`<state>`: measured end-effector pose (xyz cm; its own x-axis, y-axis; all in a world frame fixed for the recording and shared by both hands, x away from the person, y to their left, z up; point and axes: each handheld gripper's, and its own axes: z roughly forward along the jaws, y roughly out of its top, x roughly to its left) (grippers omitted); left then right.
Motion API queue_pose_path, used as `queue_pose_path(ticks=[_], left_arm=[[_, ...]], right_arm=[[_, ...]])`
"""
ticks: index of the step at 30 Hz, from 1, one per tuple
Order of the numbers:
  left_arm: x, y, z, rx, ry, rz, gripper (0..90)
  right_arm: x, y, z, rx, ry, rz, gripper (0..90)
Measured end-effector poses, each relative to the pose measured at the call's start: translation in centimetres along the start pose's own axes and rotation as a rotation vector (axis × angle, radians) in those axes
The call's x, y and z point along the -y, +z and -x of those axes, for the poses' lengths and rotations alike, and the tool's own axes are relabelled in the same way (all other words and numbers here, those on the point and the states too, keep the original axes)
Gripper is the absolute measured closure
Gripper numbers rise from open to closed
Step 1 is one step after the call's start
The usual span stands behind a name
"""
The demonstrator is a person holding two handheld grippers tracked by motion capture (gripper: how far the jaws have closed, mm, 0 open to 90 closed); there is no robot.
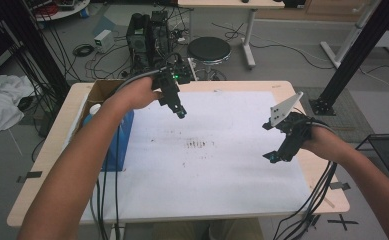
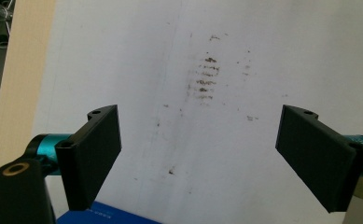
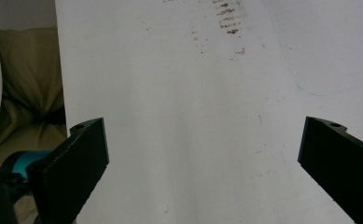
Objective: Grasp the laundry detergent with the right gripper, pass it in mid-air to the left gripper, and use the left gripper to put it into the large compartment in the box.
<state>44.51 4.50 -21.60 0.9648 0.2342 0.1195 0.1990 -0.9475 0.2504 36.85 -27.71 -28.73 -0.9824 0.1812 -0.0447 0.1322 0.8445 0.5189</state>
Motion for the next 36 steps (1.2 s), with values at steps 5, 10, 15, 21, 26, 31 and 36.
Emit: queue_pose_path(ticks=[5, 10, 15, 21, 26, 31, 36], left_arm=[[-0.61, 0.36, 0.14, 0.007, 0.016, 0.012, 14.2], [-0.68, 0.37, 0.33, 0.008, 0.020, 0.015, 14.2], [-0.60, 0.38, 0.71, 0.009, 0.020, 0.023, 14.2], [-0.54, 0.56, 0.85, 0.011, 0.026, 0.028, 14.2], [-0.42, 0.56, 0.84, 0.008, 0.019, 0.036, 14.2], [-0.28, 0.45, 0.88, 0.010, 0.015, 0.021, 14.2], [-0.14, 0.44, 0.96, 0.008, 0.018, 0.028, 14.2]], right_arm=[[-0.29, 0.10, 0.14, -0.011, 0.008, -0.015, 0.8], [-0.41, 0.16, 0.22, -0.010, -0.006, -0.009, 0.7], [-0.48, 0.02, 0.02, -0.010, 0.005, -0.016, 0.8], [-0.65, -0.04, 0.02, -0.009, 0.007, -0.018, 0.8], [-0.74, 0.18, 0.08, -0.011, 0.001, -0.022, 0.8], [-0.76, 0.15, 0.01, -0.009, 0.006, -0.027, 0.8], [-0.84, 0.22, -0.09, -0.008, -0.001, -0.024, 0.8]])
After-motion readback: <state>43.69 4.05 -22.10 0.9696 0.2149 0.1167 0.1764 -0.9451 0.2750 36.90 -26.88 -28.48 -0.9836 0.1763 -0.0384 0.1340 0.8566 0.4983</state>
